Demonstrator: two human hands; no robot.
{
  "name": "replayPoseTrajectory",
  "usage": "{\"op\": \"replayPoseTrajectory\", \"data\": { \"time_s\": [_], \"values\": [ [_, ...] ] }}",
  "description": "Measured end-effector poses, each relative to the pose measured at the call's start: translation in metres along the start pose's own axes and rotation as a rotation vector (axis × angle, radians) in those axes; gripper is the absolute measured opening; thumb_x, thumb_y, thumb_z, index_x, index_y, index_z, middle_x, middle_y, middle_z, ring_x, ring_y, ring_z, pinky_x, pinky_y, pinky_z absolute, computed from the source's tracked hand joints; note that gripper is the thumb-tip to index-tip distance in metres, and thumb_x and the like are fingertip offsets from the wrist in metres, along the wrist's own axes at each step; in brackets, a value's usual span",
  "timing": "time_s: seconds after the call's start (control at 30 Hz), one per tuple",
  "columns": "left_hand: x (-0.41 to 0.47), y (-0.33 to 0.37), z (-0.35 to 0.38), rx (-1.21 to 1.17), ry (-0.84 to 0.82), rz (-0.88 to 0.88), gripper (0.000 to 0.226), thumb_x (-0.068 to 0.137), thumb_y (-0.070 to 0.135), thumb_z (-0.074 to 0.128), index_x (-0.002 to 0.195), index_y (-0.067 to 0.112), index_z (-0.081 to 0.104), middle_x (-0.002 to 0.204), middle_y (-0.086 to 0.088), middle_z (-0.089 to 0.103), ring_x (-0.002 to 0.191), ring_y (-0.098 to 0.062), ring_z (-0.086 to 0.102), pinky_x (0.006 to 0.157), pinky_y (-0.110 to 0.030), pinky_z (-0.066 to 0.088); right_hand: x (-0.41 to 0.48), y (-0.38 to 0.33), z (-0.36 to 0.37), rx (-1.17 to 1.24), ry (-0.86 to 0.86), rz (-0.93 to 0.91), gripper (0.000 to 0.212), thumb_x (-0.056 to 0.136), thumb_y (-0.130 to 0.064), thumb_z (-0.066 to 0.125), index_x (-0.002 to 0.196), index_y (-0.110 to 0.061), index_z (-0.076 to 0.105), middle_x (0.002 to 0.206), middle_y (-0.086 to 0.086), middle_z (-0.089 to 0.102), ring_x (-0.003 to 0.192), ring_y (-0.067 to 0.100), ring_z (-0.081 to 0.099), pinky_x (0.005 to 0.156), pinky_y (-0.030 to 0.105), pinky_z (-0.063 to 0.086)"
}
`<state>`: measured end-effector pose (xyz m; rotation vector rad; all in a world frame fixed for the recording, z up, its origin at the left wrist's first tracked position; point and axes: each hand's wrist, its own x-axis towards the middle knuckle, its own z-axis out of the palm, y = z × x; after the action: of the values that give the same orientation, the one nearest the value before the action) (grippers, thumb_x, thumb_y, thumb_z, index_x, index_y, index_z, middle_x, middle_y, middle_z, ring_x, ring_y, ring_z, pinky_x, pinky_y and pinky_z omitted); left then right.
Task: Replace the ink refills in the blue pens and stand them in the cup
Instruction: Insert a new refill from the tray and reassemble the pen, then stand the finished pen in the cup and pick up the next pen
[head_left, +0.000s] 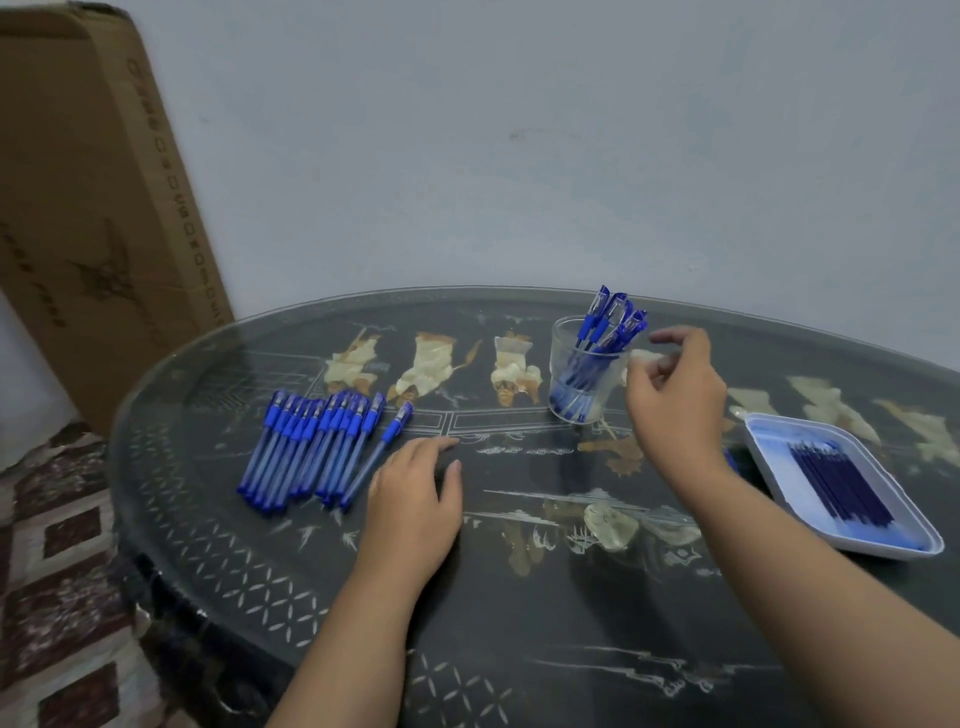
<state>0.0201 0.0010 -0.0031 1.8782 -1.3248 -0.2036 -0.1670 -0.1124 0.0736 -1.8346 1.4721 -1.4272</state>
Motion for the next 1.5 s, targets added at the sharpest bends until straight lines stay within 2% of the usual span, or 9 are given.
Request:
{"op": "replayPoseTrajectory", "data": {
  "time_s": [0.13,0.37,0.47,0.63,0.77,0.93,1.13,1.37,1.5],
  "values": [
    [0.001,0.001,-0.020,-0.084,0.152,-0.005,0.025,0.096,0.019,0.054,0.120,0.023,0.060,0.114,0.016,0.055,0.108,-0.003,0.048,0.100,-0.028,0.038,-0.038,0.005,0.011,0.025,-0.099,0.021,0.019,0.089,-0.007,0.059,0.099,-0.022,0.052,0.075,0.000,0.057,0.070,0.014,0.054,0.063,0.028,0.040],
    [0.002,-0.057,-0.053,0.145,0.280,-0.074,0.019,0.088,0.022,0.064,0.107,0.017,0.067,0.107,0.000,0.067,0.106,-0.026,0.059,0.094,-0.045,0.043,-0.072,-0.003,0.078,-0.171,-0.484,-0.188,0.014,0.087,-0.010,0.062,0.093,-0.023,0.064,0.080,-0.005,0.055,0.071,0.002,0.048,0.069,0.023,0.036],
    [0.003,-0.060,-0.048,0.199,0.281,-0.045,0.020,0.086,0.025,0.067,0.104,0.018,0.067,0.105,0.000,0.066,0.106,-0.027,0.059,0.094,-0.046,0.043,-0.080,-0.020,0.113,-0.195,-0.578,-0.173,0.005,0.090,-0.019,0.063,0.089,-0.019,0.068,0.085,0.000,0.062,0.079,0.012,0.055,0.073,0.026,0.042],
    [0.003,-0.067,-0.041,0.259,0.233,-0.040,0.021,0.084,0.027,0.068,0.105,0.020,0.068,0.109,0.001,0.066,0.111,-0.025,0.056,0.098,-0.045,0.038,-0.088,-0.051,0.163,-0.255,-0.583,0.041,0.023,0.091,-0.036,0.062,0.088,-0.015,0.070,0.090,0.004,0.070,0.089,0.023,0.064,0.081,0.033,0.052],
    [0.003,-0.067,-0.043,0.223,0.197,-0.081,0.023,0.091,0.030,0.058,0.111,0.021,0.065,0.118,0.004,0.062,0.121,-0.018,0.047,0.106,-0.038,0.030,-0.091,-0.063,0.186,-0.430,-0.513,0.153,0.034,0.087,-0.052,0.058,0.088,-0.020,0.070,0.090,0.001,0.070,0.093,0.024,0.064,0.088,0.036,0.049],
    [0.002,-0.068,-0.043,0.223,0.187,-0.078,0.024,0.092,0.031,0.056,0.112,0.022,0.064,0.120,0.005,0.060,0.122,-0.017,0.045,0.107,-0.037,0.029,-0.090,-0.071,0.185,-0.462,-0.470,0.228,0.023,0.087,-0.038,0.057,0.079,-0.018,0.063,0.089,0.002,0.067,0.094,0.025,0.063,0.090,0.035,0.043],
    [0.001,-0.067,-0.044,0.226,0.184,-0.078,0.022,0.092,0.029,0.056,0.112,0.023,0.064,0.118,0.006,0.059,0.121,-0.016,0.046,0.107,-0.037,0.030,-0.084,-0.071,0.179,-0.412,-0.471,0.333,0.025,0.086,-0.038,0.062,0.083,-0.013,0.062,0.087,0.004,0.066,0.089,0.026,0.065,0.091,0.038,0.050],
    [0.003,-0.068,-0.044,0.234,0.187,-0.078,0.018,0.090,0.027,0.059,0.105,0.022,0.065,0.111,0.005,0.061,0.115,-0.019,0.049,0.104,-0.041,0.033,-0.077,-0.054,0.145,-0.377,-0.472,0.322,0.021,0.083,-0.035,0.062,0.084,-0.016,0.071,0.083,0.001,0.068,0.085,0.025,0.064,0.087,0.036,0.051],
    [0.003,-0.066,-0.045,0.239,0.227,-0.049,0.015,0.086,0.019,0.066,0.101,0.019,0.068,0.106,0.001,0.065,0.110,-0.024,0.055,0.099,-0.045,0.036,-0.073,-0.041,0.103,-0.353,-0.460,0.258,0.015,0.082,-0.028,0.062,0.070,-0.020,0.065,0.074,-0.003,0.063,0.083,0.024,0.062,0.080,0.032,0.049]
  ]
}}
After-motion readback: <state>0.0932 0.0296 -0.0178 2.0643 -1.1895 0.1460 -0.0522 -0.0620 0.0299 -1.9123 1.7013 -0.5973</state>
